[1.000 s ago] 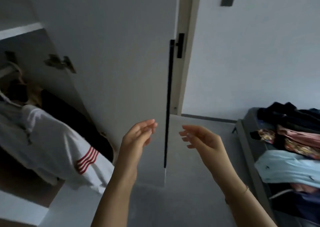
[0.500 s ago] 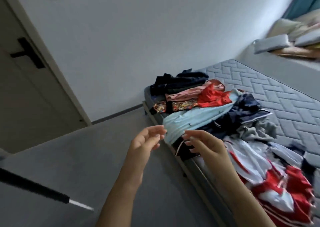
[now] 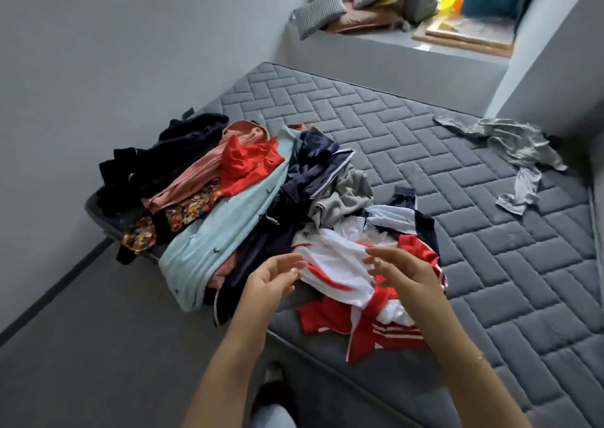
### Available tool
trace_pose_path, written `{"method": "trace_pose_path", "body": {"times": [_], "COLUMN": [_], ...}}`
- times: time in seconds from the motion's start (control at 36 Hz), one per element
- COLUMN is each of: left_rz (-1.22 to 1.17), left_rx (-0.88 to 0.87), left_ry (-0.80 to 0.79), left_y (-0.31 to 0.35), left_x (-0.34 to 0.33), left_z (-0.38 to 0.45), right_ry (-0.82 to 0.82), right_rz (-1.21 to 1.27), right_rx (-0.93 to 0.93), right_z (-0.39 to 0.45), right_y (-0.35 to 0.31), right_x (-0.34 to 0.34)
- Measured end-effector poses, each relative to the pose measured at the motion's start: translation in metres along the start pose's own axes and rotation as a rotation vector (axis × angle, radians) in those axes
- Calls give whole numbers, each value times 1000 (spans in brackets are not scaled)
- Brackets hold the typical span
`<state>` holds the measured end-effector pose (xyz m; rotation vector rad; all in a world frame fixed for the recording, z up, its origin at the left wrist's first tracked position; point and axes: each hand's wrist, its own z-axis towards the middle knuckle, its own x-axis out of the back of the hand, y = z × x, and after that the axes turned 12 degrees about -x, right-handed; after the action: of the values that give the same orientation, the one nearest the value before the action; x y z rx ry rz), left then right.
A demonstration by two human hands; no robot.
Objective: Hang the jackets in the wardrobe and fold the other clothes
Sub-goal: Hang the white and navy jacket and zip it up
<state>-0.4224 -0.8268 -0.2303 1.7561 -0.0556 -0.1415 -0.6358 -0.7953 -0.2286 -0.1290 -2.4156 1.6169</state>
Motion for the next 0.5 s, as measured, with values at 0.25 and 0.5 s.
{"method": "trace_pose_path", "body": {"times": [0.25, 0.5], "left_rz": [170, 458], "left_rx": [140, 306], "left_ry": [-399, -680], "left_y": [-71, -183], "left_x": [-60, -154], "left_z": [150, 231], "right_ry": [339, 575], "right_rz": [15, 189], "right_rx": [-177, -368], "right_z": [84, 131], "right_y": [44, 129], "right_x": [36, 78]}}
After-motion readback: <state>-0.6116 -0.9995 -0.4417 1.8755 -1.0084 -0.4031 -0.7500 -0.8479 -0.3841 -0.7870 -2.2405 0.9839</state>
